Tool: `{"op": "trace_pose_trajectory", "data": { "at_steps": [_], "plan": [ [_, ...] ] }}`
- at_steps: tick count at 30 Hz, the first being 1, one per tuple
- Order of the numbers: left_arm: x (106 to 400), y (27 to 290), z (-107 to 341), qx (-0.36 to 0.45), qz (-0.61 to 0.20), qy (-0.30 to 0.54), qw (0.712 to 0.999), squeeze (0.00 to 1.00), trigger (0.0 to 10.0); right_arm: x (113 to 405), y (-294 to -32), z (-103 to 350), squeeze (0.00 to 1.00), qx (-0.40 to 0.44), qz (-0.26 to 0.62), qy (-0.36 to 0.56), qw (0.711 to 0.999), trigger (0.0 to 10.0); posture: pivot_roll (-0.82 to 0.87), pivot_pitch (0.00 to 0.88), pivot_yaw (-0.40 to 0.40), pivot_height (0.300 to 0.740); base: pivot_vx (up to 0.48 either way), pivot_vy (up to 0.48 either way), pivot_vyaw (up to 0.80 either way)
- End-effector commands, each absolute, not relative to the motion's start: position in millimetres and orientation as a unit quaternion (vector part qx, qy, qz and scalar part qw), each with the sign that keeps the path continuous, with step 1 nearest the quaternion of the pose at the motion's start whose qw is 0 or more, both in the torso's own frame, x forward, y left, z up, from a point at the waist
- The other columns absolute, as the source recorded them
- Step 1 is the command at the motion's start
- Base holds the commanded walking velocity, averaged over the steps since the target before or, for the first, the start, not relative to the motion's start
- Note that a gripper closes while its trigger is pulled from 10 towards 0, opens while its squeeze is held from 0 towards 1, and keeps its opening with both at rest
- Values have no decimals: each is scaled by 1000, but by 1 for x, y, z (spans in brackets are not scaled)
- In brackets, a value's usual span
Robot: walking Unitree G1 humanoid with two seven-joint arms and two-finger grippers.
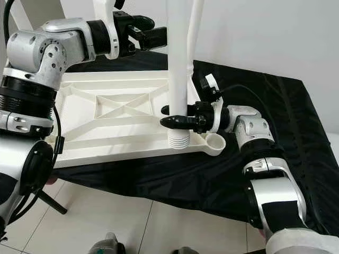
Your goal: Building children table
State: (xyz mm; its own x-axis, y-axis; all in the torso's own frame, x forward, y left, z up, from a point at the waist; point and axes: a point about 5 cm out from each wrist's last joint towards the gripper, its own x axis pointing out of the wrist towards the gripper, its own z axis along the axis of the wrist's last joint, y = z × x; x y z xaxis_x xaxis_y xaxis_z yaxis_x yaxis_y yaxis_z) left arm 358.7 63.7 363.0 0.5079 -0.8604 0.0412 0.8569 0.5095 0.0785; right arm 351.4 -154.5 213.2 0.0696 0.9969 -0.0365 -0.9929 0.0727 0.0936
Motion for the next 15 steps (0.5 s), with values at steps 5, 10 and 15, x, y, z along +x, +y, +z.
{"op": "trace_pose_trajectory", "data": {
  "at_steps": [5, 10, 15],
  "plan": [
    [352, 54, 379, 32, -516, -70, 853, 0, 10000, 355, -145, 210, 0, 13, 679, 63, 731, 10000, 15, 0, -9, 740, 0, 0, 0],
    [352, 53, 380, 33, -517, -71, 852, 0, 10000, 356, -143, 211, 0, 18, 683, 65, 727, 10000, 19, 0, -12, 740, 0, 0, 0],
    [352, 54, 379, 36, -516, -71, 853, 0, 10000, 357, -144, 211, 0, 14, 679, 64, 731, 10000, 20, 0, -14, 740, 0, 0, 0]
  ]
}}
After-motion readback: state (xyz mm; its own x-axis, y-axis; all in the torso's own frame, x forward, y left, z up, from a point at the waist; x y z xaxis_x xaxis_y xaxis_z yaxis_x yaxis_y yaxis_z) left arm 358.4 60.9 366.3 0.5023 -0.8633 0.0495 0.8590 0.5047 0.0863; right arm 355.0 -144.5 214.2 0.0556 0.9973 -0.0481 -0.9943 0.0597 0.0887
